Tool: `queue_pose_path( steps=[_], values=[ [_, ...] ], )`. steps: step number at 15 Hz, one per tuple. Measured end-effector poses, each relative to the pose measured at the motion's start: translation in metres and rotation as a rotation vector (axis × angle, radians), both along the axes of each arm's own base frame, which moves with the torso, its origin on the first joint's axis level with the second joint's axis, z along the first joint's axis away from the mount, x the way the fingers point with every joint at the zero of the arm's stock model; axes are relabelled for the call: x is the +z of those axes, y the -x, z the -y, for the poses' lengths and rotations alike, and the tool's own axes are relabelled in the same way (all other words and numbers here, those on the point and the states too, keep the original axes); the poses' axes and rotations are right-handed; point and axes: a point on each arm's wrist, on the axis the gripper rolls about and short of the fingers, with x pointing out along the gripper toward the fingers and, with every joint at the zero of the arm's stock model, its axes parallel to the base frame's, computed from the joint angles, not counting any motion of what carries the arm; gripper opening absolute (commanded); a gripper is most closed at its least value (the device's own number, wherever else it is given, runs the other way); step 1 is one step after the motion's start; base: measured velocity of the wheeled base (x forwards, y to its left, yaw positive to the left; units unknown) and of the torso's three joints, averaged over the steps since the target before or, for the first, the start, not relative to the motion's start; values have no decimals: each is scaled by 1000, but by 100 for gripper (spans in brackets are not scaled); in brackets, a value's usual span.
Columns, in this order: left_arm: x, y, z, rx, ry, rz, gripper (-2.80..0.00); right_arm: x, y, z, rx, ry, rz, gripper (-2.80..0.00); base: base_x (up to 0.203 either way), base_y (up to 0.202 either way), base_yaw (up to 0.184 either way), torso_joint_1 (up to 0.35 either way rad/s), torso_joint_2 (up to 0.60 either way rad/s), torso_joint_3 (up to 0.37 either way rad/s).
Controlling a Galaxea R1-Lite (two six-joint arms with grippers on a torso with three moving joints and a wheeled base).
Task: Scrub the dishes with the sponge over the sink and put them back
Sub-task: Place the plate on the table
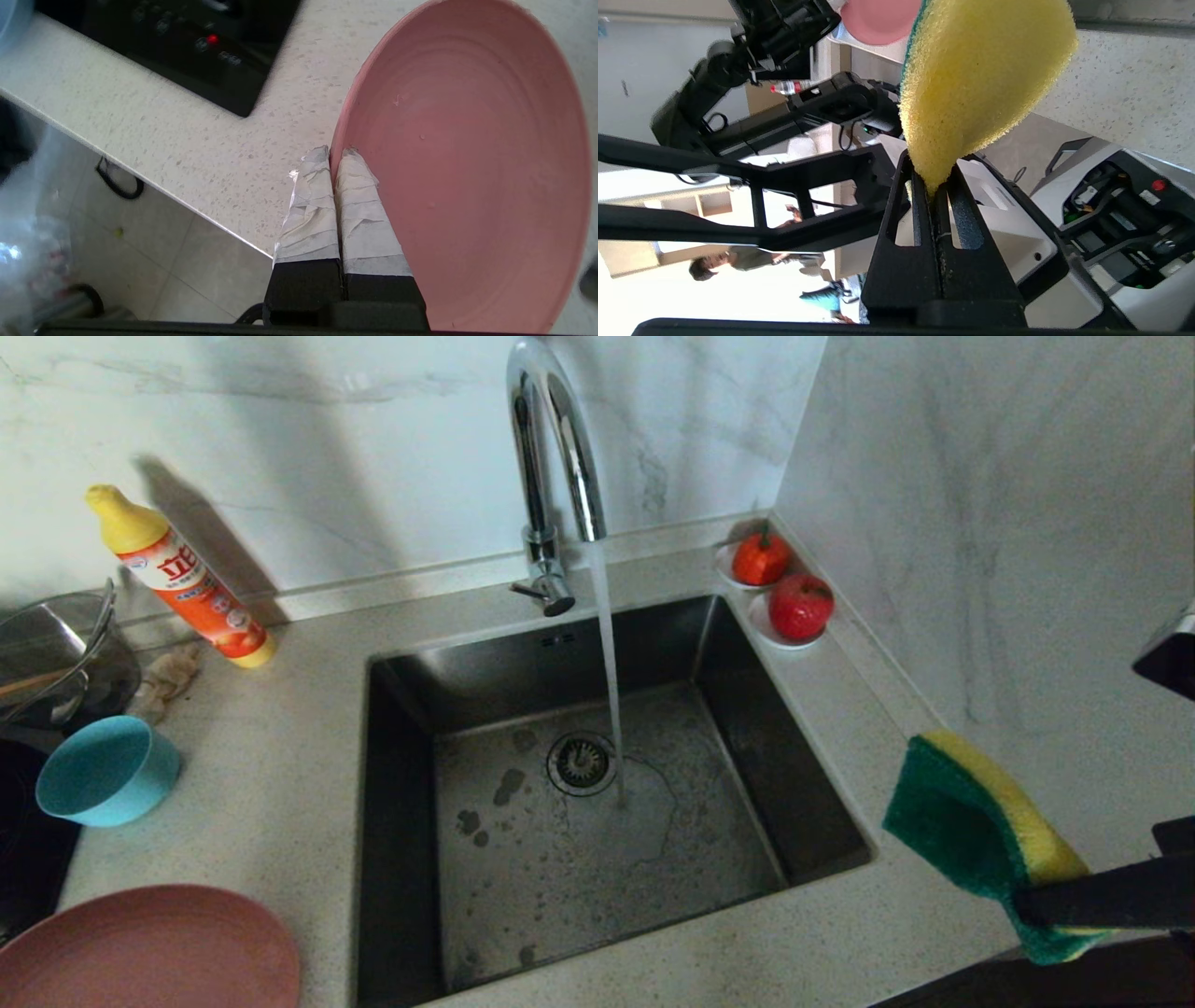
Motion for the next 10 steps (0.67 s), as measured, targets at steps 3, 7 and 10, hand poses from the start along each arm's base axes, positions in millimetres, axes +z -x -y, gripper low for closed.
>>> queue_pose_path(
  steps=[3,7,10],
  values=[
    [3,-2,0,28,3,29,-280,-1,-1,0,6,4,6,-280,0,0,0,0,0,0],
    [4,-6,1,-20,66,71,-280,-2,-4,-2,10,8,-4,-280,0,0,0,0,0,0],
    [0,-17,1,-2,95,56,-280,-1,-7,-3,16,10,2,-280,0,0,0,0,0,0]
  ],
)
